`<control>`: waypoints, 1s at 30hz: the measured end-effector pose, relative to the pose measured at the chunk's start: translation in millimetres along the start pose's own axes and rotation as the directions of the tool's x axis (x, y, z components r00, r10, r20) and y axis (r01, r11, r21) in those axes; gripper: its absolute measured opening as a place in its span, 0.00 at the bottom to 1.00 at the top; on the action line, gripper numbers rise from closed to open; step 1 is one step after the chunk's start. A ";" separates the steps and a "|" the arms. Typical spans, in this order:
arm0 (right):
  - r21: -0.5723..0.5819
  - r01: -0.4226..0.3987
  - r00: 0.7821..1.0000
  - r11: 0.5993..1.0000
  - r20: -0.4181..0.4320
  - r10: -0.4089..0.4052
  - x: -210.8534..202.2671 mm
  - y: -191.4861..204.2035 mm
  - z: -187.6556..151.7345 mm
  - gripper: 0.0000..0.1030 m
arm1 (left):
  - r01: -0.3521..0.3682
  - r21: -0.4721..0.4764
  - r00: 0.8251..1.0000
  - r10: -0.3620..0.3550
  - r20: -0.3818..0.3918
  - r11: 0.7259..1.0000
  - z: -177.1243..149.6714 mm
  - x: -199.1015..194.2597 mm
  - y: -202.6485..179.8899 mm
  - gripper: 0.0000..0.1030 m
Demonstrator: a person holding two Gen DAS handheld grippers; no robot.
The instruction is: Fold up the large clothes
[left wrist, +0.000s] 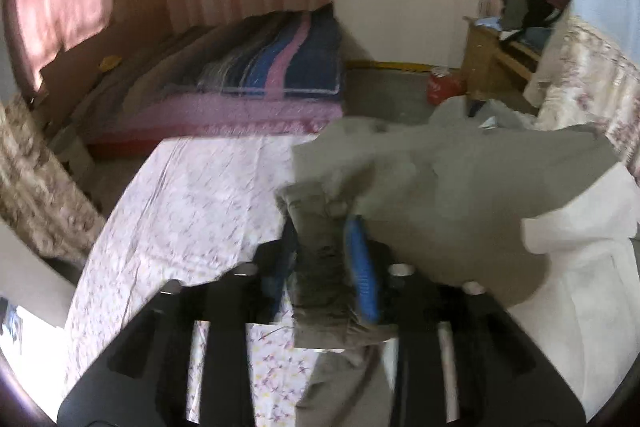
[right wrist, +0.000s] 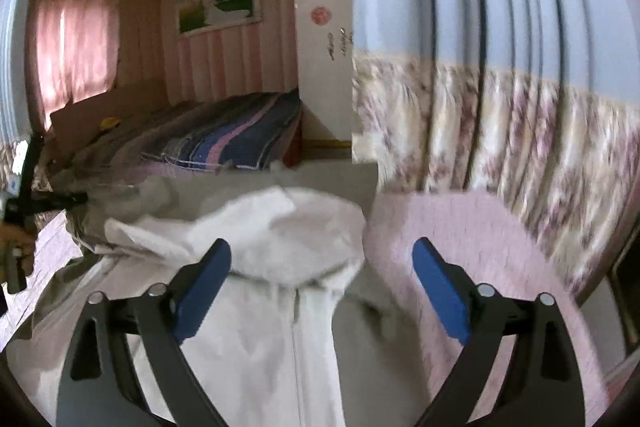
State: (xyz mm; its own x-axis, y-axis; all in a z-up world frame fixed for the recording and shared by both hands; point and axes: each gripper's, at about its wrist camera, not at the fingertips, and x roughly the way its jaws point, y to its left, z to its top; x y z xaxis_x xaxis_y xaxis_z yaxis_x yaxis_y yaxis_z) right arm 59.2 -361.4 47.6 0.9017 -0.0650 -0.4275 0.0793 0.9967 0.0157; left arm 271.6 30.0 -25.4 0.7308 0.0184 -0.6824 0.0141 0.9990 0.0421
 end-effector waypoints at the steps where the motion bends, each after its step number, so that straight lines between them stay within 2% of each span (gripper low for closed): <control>1: -0.006 -0.001 1.000 1.000 0.003 0.001 2.0 1.3 10.4 0.95 | -0.027 -0.021 1.000 0.027 0.006 0.999 -0.3 -1.8 4.6 0.60; 2: -0.007 -0.004 1.000 1.000 0.005 0.004 3.7 2.4 16.0 0.95 | -0.061 -0.045 0.998 0.063 0.030 0.997 -0.3 -8.7 12.2 0.82; 3: -0.008 -0.012 1.000 1.000 0.006 0.012 7.9 5.2 23.6 0.96 | -0.076 -0.083 0.993 0.083 0.081 0.994 1.7 -22.6 16.7 0.94; 4: -0.012 -0.019 1.000 1.000 0.005 0.019 11.0 9.6 27.9 0.97 | -0.066 -0.108 0.989 0.080 0.123 0.992 4.8 -34.1 18.3 0.97; 6: -0.021 -0.034 0.999 0.999 -0.014 0.034 30.7 21.3 37.7 0.97 | -0.034 -0.121 0.984 0.055 0.172 0.992 14.8 -49.0 14.0 0.97; 8: -0.012 -0.063 0.996 0.998 -0.057 0.063 58.9 37.5 43.2 0.97 | 0.064 -0.098 0.977 -0.042 0.211 0.993 28.0 -60.0 -3.7 0.97; 12: -0.014 -0.076 0.985 0.997 -0.156 0.073 117.8 68.9 36.2 0.97 | 0.151 -0.013 0.967 -0.145 0.207 0.988 37.5 -55.8 -49.9 0.97; 13: -0.013 -0.073 0.983 0.997 -0.172 0.070 126.3 72.2 32.5 0.97 | 0.174 0.022 0.969 -0.175 0.175 0.984 36.6 -43.2 -65.1 0.97; 16: -0.009 -0.053 0.958 0.999 -0.282 0.049 166.2 77.1 9.7 0.97 | 0.119 0.078 0.989 -0.126 0.083 0.990 26.6 0.3 -92.4 0.97; 17: -0.007 -0.040 0.951 0.999 -0.308 0.036 174.2 75.7 3.2 0.97 | 0.063 0.095 0.997 -0.067 0.040 0.994 22.0 17.5 -96.9 0.97; 18: -0.016 -0.022 0.944 1.000 -0.328 0.016 180.1 73.6 -3.1 0.97 | 0.000 0.107 1.000 0.001 -0.005 0.994 17.8 36.8 -97.1 0.96; 21: -0.075 0.008 0.929 0.997 -0.369 -0.035 198.1 62.2 -15.0 0.97 | -0.067 0.097 0.995 0.073 -0.068 0.993 6.4 72.9 -82.0 0.96; 25: -0.096 0.027 0.919 0.995 -0.389 -0.062 214.9 45.2 -19.4 0.98 | -0.060 0.092 0.994 0.068 -0.085 0.994 3.0 90.5 -68.3 0.96; 27: -0.060 0.058 0.914 0.997 -0.399 -0.077 223.4 32.6 -17.1 0.98 | -0.075 0.116 0.993 0.084 -0.077 0.990 4.1 93.5 -65.9 0.97; 30: 0.029 0.067 0.900 0.997 -0.434 -0.048 233.2 11.5 -18.2 0.98 | -0.057 0.114 0.994 0.068 -0.089 0.992 10.3 103.5 -61.3 0.97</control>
State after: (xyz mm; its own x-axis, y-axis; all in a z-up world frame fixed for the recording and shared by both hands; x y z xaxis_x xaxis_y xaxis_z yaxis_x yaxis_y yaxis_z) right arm 262.7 -364.2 -68.4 0.6232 -0.0851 -0.7774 0.1519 0.9883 0.0135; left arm 353.4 -29.7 -91.2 0.6666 0.0894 -0.7400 0.0497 0.9852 0.1639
